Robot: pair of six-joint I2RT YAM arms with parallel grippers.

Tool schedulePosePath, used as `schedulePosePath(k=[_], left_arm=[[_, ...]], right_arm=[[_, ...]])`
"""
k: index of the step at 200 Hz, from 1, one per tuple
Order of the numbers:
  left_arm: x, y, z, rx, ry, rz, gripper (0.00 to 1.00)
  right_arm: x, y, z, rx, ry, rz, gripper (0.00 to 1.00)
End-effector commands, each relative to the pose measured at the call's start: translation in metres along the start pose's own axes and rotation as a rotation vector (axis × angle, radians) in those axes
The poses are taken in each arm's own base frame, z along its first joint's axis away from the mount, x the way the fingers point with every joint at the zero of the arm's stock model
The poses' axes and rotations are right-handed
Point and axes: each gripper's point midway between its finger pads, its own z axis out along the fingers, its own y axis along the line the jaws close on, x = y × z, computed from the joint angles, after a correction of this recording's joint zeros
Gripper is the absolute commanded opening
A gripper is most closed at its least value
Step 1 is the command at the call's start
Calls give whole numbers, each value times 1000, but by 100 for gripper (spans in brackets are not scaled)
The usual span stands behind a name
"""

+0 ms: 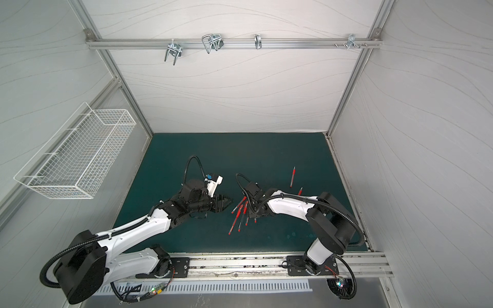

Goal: Remove pen caps from pens
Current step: Pick up the pen from the center of the table.

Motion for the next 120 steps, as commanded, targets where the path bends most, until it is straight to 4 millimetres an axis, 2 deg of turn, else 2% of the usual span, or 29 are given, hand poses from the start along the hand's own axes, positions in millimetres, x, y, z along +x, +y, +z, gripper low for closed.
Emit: schedulePosePath(k=[1, 47, 76, 120], left_arm=[[-7, -3, -4, -3, -32, 38, 49], [-7, -1, -7, -19, -41, 46, 49], [-7, 1, -9, -35, -46, 55, 50], [-8, 4, -10, -52, -59, 61, 52]], right_arm=[[12, -12, 4, 51, 25, 18, 21], [22, -25, 10, 69, 40, 33, 18], [26, -30, 12, 86, 33, 32, 10], [15, -32, -5, 65, -33, 25, 2]])
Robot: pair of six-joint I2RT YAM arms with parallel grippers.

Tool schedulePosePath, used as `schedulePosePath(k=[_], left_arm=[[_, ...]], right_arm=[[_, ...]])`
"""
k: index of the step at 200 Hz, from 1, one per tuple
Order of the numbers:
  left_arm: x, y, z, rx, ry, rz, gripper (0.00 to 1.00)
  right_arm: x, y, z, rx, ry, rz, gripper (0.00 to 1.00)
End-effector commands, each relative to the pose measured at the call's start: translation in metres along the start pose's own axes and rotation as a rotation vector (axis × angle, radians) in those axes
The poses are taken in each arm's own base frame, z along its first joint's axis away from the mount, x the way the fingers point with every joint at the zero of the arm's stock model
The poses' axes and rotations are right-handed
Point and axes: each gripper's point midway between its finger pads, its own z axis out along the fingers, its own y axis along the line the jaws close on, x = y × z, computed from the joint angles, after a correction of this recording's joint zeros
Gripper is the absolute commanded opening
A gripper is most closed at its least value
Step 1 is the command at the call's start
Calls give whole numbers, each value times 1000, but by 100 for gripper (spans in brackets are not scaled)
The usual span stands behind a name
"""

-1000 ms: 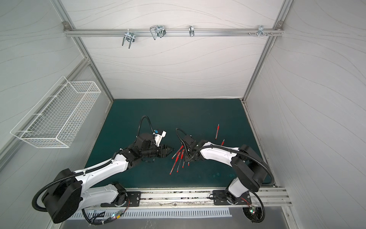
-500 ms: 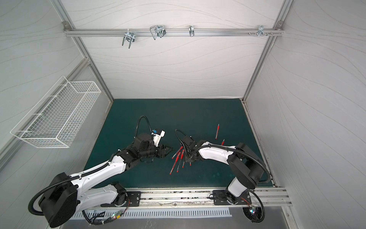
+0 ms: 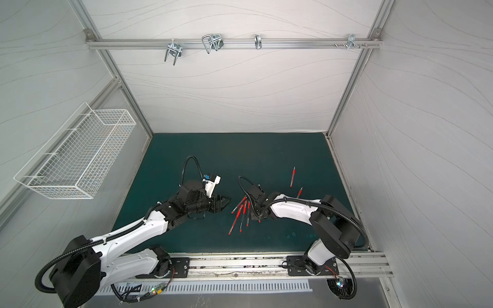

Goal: Remove pen caps from pens
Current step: Pick up the pen from the center of the table, then pass the pen.

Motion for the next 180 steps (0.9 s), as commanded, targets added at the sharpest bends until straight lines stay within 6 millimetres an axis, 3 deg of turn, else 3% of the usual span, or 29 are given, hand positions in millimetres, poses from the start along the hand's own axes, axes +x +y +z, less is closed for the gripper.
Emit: schedulePosePath(k=[1, 23, 47, 103, 134, 153, 180], left_arm=[[-6, 0, -3, -13, -33, 29, 52], [-13, 0, -6, -25, -63, 12, 55], [-34, -15, -15, 29, -141, -49, 56], [-109, -70, -44, 174, -328, -83, 61], [-134, -103, -48, 293, -353, -12, 61], [-135, -122, -54, 381, -372, 111, 61], [-122, -119, -54, 426, -433, 206, 61]], right_arm=[[9, -20, -7, 57, 13, 3, 2], [-6, -21, -25, 18, -43, 11, 0], [-27, -22, -53, -38, -137, 0, 0], [-82, 4, -168, -271, -528, -126, 0], [-93, 29, -219, -421, -696, -261, 0], [-90, 42, -230, -501, -742, -321, 0], [-79, 63, -226, -615, -795, -462, 0]])
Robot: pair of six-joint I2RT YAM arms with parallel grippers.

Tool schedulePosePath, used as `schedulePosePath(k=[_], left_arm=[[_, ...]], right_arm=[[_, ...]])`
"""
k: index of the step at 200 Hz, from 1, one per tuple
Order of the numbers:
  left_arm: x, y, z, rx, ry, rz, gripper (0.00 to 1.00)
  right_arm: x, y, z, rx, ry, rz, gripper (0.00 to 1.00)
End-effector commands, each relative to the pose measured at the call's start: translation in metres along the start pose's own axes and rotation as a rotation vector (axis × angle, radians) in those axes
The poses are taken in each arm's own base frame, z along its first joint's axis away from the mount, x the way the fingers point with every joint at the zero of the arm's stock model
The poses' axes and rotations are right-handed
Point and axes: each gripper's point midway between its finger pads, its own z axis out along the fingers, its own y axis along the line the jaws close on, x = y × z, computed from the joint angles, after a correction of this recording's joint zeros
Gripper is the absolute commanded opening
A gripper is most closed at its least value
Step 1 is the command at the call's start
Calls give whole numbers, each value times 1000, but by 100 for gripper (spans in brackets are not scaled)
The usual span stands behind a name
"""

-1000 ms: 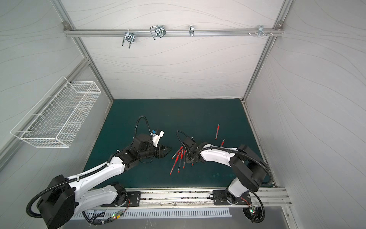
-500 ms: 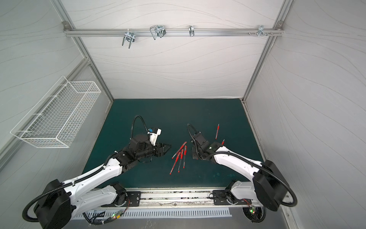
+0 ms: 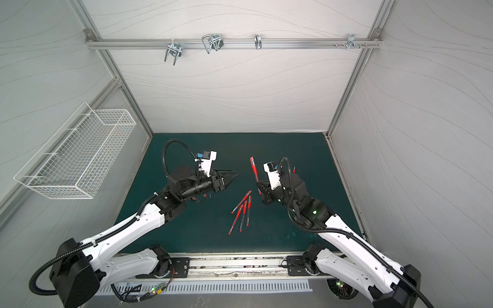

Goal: Remove pen caps from pens
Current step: Pass the pen.

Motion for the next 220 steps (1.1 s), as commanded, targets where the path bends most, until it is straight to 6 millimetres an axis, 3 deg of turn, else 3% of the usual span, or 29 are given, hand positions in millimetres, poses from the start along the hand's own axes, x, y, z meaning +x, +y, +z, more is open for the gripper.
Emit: schedulePosePath(k=[1, 43, 116, 220], left_arm=[[-2, -21, -4, 140, -67, 141, 61], [18, -5, -9, 113, -72, 172, 62], [19, 36, -18, -99, -112, 130, 61], [18, 39, -18, -123, -103, 114, 53]], right_arm=[[1, 26, 6, -171, -64, -132, 0], [21, 15, 26, -150, -66, -153, 0], [42, 12, 53, -110, 2, -206, 0], [49, 26, 53, -159, -3, -258, 0]])
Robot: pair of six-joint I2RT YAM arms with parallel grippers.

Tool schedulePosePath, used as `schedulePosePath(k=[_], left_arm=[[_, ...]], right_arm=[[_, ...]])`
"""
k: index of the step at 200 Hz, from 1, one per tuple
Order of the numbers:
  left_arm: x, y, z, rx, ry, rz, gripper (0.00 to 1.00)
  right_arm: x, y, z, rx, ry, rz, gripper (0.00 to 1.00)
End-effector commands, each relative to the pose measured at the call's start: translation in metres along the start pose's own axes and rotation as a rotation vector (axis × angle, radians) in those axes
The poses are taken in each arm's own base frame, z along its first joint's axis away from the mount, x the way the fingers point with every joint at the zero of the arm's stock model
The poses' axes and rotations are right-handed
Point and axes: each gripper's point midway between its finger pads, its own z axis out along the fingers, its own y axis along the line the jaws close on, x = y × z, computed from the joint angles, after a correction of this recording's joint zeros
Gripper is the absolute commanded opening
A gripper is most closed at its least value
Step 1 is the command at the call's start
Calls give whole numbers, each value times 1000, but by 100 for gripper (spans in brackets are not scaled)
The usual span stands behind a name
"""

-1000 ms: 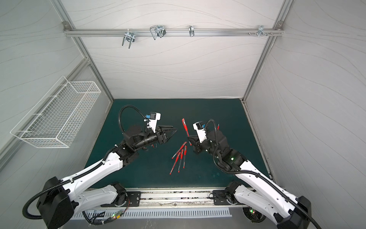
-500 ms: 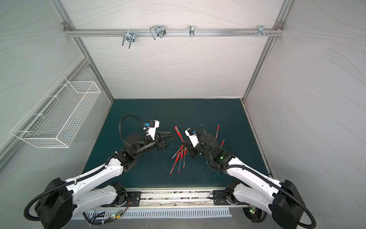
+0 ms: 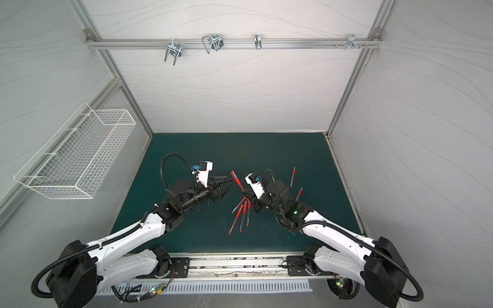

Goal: Remove pen caps from pens
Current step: Pass the pen.

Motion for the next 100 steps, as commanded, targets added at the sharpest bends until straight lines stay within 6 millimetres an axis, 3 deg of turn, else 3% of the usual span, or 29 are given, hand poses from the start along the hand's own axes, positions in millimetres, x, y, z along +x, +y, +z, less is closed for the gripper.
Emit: schedulePosePath(k=[1, 44, 100], left_arm=[[-15, -6, -2, 4, -41, 22, 53], [-16, -5, -3, 0, -44, 23, 51], [-17, 0, -3, -12, -49, 5, 38]], right_arm=[[-7, 6, -2, -15, -38, -49, 0], [-2, 13, 3, -41, -18, -78, 0], [0, 22, 5, -75, -19, -107, 0]])
